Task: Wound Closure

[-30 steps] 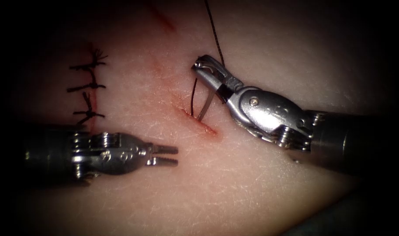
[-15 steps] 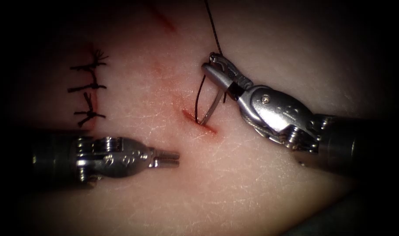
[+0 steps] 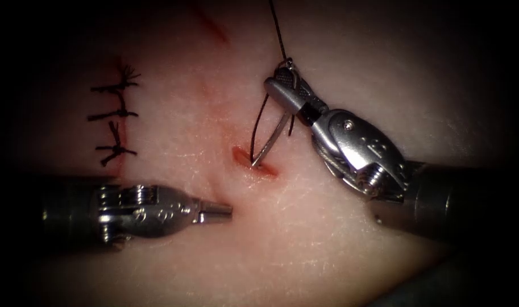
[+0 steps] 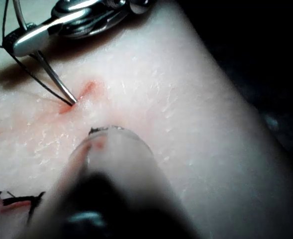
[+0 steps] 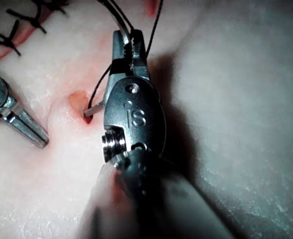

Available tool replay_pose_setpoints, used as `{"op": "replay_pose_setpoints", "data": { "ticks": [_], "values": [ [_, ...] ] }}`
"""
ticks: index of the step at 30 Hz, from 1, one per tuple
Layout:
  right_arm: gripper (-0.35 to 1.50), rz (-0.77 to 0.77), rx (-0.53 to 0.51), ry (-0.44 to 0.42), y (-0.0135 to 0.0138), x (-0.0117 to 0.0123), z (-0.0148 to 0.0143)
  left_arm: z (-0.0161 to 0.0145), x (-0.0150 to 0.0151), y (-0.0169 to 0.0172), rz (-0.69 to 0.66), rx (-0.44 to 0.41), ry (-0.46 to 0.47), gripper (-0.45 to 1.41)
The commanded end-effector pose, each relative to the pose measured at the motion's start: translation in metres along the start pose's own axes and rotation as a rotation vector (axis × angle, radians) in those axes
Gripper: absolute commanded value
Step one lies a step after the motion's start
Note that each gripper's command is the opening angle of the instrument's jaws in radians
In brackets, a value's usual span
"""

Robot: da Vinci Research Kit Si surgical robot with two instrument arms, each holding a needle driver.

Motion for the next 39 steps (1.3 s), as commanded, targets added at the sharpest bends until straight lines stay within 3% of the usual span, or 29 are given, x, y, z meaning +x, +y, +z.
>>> {"op": "replay_pose_setpoints", "data": {
  "ticks": [1, 16, 39],
  "values": [
    [-0.35, 0.009, 0.006, -0.015, -0.0004, -0.0007, 0.0006, 0.0006, 0.0004, -0.0002, -0.004, -0.001, 0.002, -0.06],
    [-0.35, 0.159, 0.076, -0.073, -0.0004, -0.0023, 0.0012, 0.0005, -0.0008, -0.0002, -0.007, 0.000, 0.009, -0.10],
    [-0.35, 0.393, 0.080, -0.069, -0.0006, -0.0033, 0.0009, 0.0007, -0.0018, -0.0002, -0.017, 0.004, 0.009, -0.11]
  ]
}}
